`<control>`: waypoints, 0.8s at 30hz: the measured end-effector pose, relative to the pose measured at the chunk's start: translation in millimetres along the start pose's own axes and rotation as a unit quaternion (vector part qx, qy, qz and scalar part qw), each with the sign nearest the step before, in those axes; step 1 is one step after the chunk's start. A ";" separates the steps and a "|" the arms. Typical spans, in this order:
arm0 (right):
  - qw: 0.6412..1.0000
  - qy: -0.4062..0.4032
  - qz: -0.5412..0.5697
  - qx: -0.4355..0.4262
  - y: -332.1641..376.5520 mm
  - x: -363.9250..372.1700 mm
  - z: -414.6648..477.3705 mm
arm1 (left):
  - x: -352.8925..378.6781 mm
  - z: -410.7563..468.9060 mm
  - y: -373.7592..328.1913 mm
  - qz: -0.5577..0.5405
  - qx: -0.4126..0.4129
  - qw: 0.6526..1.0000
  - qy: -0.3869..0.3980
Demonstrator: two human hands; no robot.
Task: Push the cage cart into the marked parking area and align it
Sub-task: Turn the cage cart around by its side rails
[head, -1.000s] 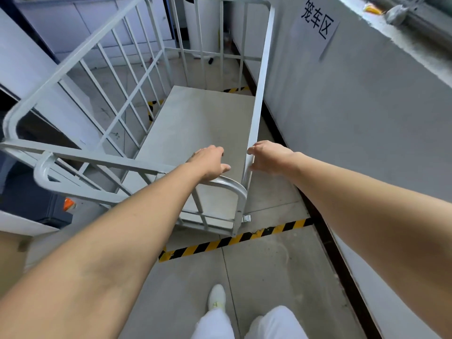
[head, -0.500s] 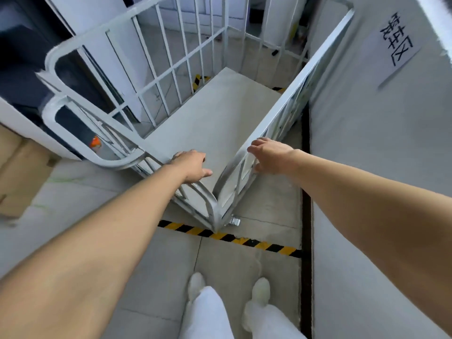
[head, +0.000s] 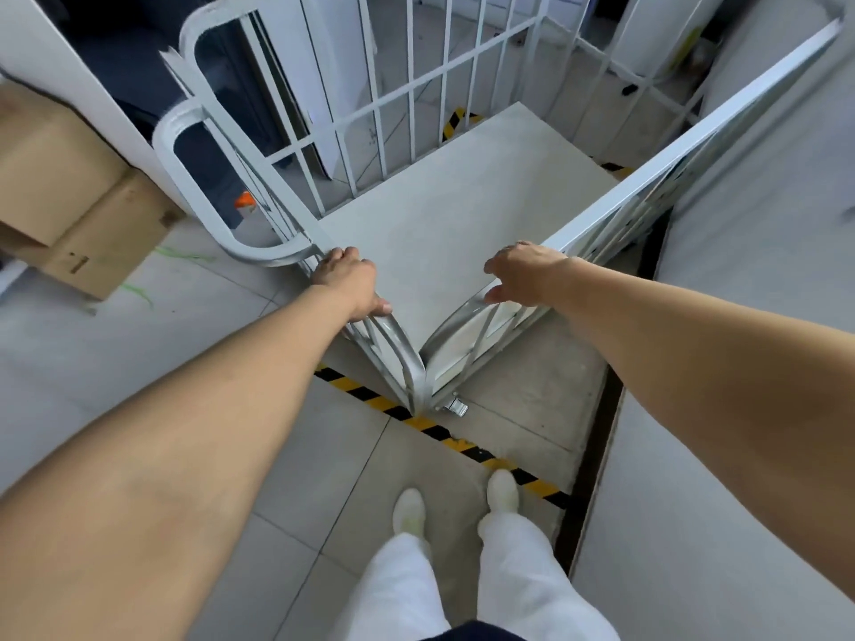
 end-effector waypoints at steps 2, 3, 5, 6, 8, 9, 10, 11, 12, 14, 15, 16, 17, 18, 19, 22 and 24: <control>0.999 0.029 -0.011 -0.007 0.4 -1.2 4.8 | -2.7 1.8 -2.6 -0.014 -0.019 1.000 -0.006; 0.999 0.041 -0.016 -0.017 1.2 -1.8 6.6 | -3.0 1.9 -3.6 -0.022 -0.027 0.999 -0.010; 0.997 0.062 -0.029 -0.042 3.3 -0.4 8.5 | -1.4 1.5 -3.7 -0.039 -0.041 0.998 -0.019; 0.996 0.066 -0.035 -0.054 4.0 0.7 9.2 | -0.4 1.4 -3.1 -0.047 -0.050 0.997 -0.024; 0.995 0.066 -0.039 -0.070 4.0 4.0 9.5 | 1.2 0.8 -2.9 -0.061 -0.066 0.995 -0.032; 0.994 0.064 -0.044 -0.074 3.9 5.7 9.0 | 1.8 0.7 -3.0 -0.066 -0.071 0.995 -0.035; 0.994 0.062 -0.052 -0.074 4.4 7.6 8.6 | 2.1 0.2 -2.7 -0.070 -0.074 0.994 -0.039; 0.994 0.060 -0.060 -0.074 4.8 8.9 8.1 | 1.9 -0.4 -3.3 -0.075 -0.075 0.993 -0.043; 0.994 0.058 -0.064 -0.072 4.9 10.5 8.5 | 1.5 -1.1 -4.3 -0.077 -0.075 0.993 -0.046; 0.994 0.059 -0.069 -0.065 5.7 10.9 10.0 | 1.4 -0.8 -3.5 -0.078 -0.076 0.993 -0.050; 0.994 0.063 -0.069 -0.064 5.8 10.7 11.4 | 1.4 0.1 -2.9 -0.081 -0.076 0.993 -0.052; 0.993 0.067 -0.068 -0.063 6.9 11.0 12.7 | 1.8 0.4 -2.1 -0.081 -0.075 0.993 -0.052; 0.993 0.070 -0.066 -0.062 8.0 11.3 14.5 | 2.3 0.5 -1.0 -0.081 -0.074 0.993 -0.054; 0.993 0.072 -0.062 -0.063 9.0 11.7 16.1 | 3.4 0.6 0.4 -0.082 -0.072 0.992 -0.057; 0.994 0.073 -0.058 -0.062 9.6 11.8 16.9 | 4.8 1.0 1.6 -0.085 -0.069 0.992 -0.060; 0.995 0.070 -0.042 -0.062 10.3 10.6 18.6 | 5.4 0.2 1.8 -0.087 -0.058 0.992 -0.066; 0.995 0.069 -0.038 -0.059 10.5 11.2 19.2 | 6.4 -0.9 3.1 -0.091 -0.059 0.992 -0.066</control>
Point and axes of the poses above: each hand's wrist, its own z-axis towards the middle knuckle, its own x-axis out of the palm, y = z × x, the point moved 6 cm from there along z, towards the middle knuckle, and after that the axes turned 14 degrees about x, right-handed, at the moved point
